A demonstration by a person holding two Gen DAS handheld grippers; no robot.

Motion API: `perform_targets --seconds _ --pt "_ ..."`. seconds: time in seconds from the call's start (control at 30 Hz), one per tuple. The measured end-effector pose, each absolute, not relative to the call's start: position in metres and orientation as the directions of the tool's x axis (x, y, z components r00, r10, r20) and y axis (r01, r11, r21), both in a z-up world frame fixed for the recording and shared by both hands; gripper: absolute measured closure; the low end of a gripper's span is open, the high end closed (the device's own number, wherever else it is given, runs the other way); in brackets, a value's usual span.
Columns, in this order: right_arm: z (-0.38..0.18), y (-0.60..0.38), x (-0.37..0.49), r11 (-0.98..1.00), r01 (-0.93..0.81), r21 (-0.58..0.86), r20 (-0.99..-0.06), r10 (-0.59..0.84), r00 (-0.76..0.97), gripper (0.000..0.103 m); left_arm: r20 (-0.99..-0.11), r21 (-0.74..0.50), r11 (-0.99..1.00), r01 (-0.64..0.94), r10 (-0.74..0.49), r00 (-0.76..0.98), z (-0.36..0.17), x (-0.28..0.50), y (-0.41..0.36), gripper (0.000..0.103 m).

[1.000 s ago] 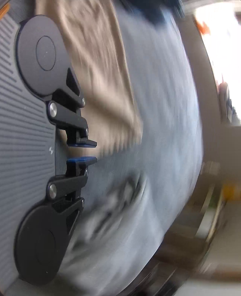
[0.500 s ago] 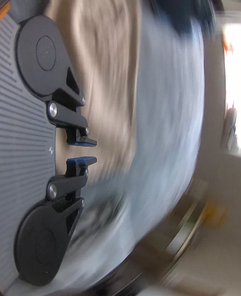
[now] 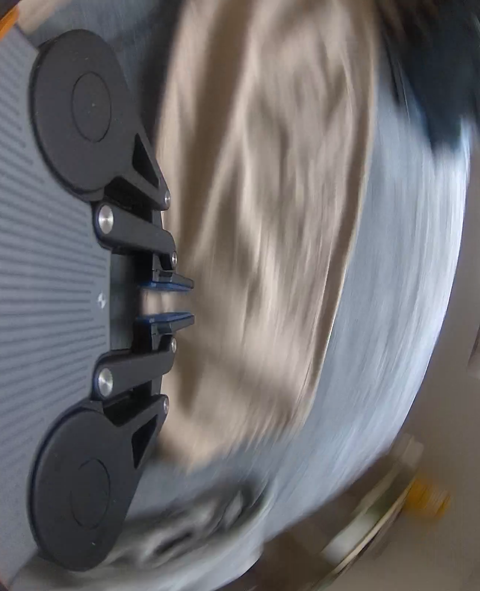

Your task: Fold clothes

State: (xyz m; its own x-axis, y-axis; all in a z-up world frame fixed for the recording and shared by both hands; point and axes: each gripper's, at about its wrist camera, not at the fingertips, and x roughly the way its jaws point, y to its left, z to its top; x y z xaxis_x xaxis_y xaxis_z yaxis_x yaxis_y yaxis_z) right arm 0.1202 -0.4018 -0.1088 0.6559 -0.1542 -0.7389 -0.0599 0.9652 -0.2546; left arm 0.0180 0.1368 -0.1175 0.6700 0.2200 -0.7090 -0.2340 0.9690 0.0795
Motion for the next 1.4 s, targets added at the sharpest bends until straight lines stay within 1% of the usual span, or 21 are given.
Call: perform_targets --seconds 0.07,0.17,0.23,0.3,0.33,0.47,0.53,0.6,0.73,0.77,0.87,0.9,0.93,1.0,1.13,1.17,1.23,1.3,1.33,1.37,1.4 --pt "-0.094 -0.401 0.112 0.979 -0.06 -0.194 -0.709 -0.097 0.698 0.092 -0.708 0.08 0.969 -0.233 0.22 0.671 -0.118 0.018 0.137 0.031" --pt "-0.083 -0.366 0.097 0.949 -0.291 -0.119 -0.674 0.138 0.726 0.094 -0.708 0.079 0.968 -0.237 0.222 0.671 -0.119 0.019 0.137 0.031" --pt "-0.098 -0.352 0.104 0.905 -0.397 -0.152 -0.715 0.177 0.677 0.094 -0.708 0.078 0.967 -0.243 0.225 0.67 -0.119 0.019 0.137 0.031" --pt "-0.119 -0.373 0.125 0.916 -0.342 -0.209 -0.746 0.076 0.661 0.093 -0.707 0.079 0.967 -0.242 0.225 0.67 -0.119 0.019 0.137 0.031" --pt "-0.124 -0.392 0.135 0.938 -0.273 -0.215 -0.742 0.025 0.67 0.093 -0.707 0.08 0.967 -0.241 0.225 0.67 -0.119 0.019 0.137 0.031" --pt "-0.119 -0.481 0.154 0.98 0.11 -0.164 -0.694 -0.194 0.694 0.094 -0.708 0.082 0.967 -0.241 0.227 0.669 -0.12 0.019 0.136 0.031" --pt "-0.116 -0.509 0.151 0.972 0.192 -0.137 -0.686 -0.233 0.689 0.092 -0.708 0.086 0.966 -0.243 0.23 0.667 -0.12 0.019 0.135 0.031" --pt "-0.109 -0.507 0.144 0.982 0.164 -0.096 -0.67 -0.185 0.719 0.092 -0.708 0.091 0.966 -0.241 0.233 0.666 -0.12 0.02 0.135 0.031" --pt "-0.115 -0.484 0.138 1.0 -0.016 0.001 -0.676 0.012 0.737 0.094 -0.709 0.102 0.965 -0.24 0.24 0.664 -0.121 0.022 0.135 0.031" --pt "-0.119 -0.487 0.145 1.0 0.009 -0.011 -0.683 -0.014 0.73 0.094 -0.709 0.105 0.965 -0.24 0.242 0.663 -0.121 0.022 0.134 0.031" --pt "-0.125 -0.507 0.164 0.978 0.194 -0.074 -0.673 -0.193 0.714 0.096 -0.711 0.11 0.965 -0.24 0.245 0.66 -0.12 0.023 0.134 0.031" --pt "-0.12 -0.514 0.166 0.962 0.261 -0.082 -0.66 -0.249 0.709 0.091 -0.711 0.111 0.965 -0.239 0.246 0.659 -0.119 0.024 0.134 0.031" --pt "-0.114 -0.519 0.168 0.945 0.315 -0.087 -0.643 -0.294 0.707 0.092 -0.711 0.113 0.964 -0.239 0.247 0.658 -0.119 0.024 0.133 0.031" --pt "-0.104 -0.513 0.17 0.959 0.277 -0.062 -0.617 -0.255 0.744 0.092 -0.712 0.117 0.964 -0.238 0.249 0.657 -0.119 0.025 0.133 0.031" --pt "-0.111 -0.472 0.196 1.0 -0.004 0.019 -0.649 0.015 0.761 0.094 -0.714 0.124 0.963 -0.238 0.253 0.653 -0.12 0.027 0.132 0.03" --pt "-0.118 -0.47 0.206 1.0 -0.007 0.01 -0.671 0.012 0.741 0.094 -0.715 0.124 0.963 -0.238 0.253 0.652 -0.12 0.027 0.133 0.03" --pt "-0.13 -0.486 0.224 0.993 0.108 -0.042 -0.7 -0.106 0.706 0.094 -0.715 0.121 0.964 -0.238 0.251 0.653 -0.121 0.028 0.133 0.03" --pt "-0.125 -0.506 0.232 0.969 0.246 -0.017 -0.672 -0.194 0.715 0.096 -0.715 0.116 0.965 -0.237 0.247 0.655 -0.121 0.03 0.135 0.03" --pt "-0.119 -0.51 0.234 0.959 0.282 -0.008 -0.659 -0.217 0.72 0.09 -0.714 0.113 0.965 -0.237 0.244 0.656 -0.122 0.03 0.135 0.03" --pt "-0.113 -0.514 0.235 0.948 0.317 0.002 -0.646 -0.24 0.725 0.09 -0.713 0.111 0.966 -0.235 0.242 0.658 -0.122 0.031 0.136 0.03" --pt "-0.109 -0.513 0.235 0.95 0.308 0.044 -0.632 -0.212 0.745 0.09 -0.712 0.109 0.966 -0.234 0.24 0.659 -0.122 0.031 0.136 0.03"
